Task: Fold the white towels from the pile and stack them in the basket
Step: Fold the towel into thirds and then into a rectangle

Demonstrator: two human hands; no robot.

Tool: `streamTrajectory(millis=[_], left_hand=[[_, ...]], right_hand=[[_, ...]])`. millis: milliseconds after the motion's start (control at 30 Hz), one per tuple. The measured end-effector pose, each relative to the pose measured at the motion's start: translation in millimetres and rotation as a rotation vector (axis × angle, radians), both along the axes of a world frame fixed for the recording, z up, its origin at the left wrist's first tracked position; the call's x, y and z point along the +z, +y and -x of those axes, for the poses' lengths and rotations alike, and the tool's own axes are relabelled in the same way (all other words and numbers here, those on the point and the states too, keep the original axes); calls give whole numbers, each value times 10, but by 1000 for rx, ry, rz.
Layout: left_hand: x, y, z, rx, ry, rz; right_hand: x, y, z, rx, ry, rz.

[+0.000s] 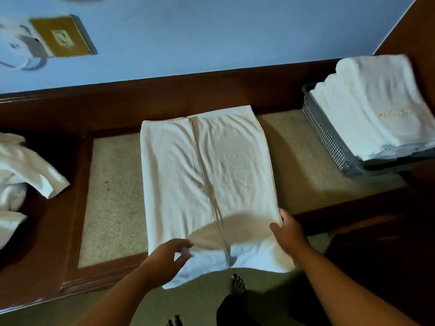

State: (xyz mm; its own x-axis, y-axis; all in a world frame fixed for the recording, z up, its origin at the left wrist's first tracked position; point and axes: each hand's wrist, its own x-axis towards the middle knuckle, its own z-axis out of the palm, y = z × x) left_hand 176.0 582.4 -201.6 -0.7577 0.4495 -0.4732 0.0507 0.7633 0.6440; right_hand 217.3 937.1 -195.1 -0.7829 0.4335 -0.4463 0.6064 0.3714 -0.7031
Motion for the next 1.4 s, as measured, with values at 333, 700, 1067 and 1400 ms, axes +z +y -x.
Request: streamTrajectory(millis=[333, 700, 1067, 1400], left_hand=[[306, -1315, -456, 392, -123, -174], [331, -1692, -602, 274, -60, -49], [223, -966, -450, -39, 27, 46], [47, -219, 10, 53, 301, 68]], right_hand=[[-89, -2183, -383, 382, 5, -74], [-239, -2776, -957, 521, -203, 1], [-176, -1858, -1022, 351, -191, -193], [-62, -1202, -447, 378, -41, -175]])
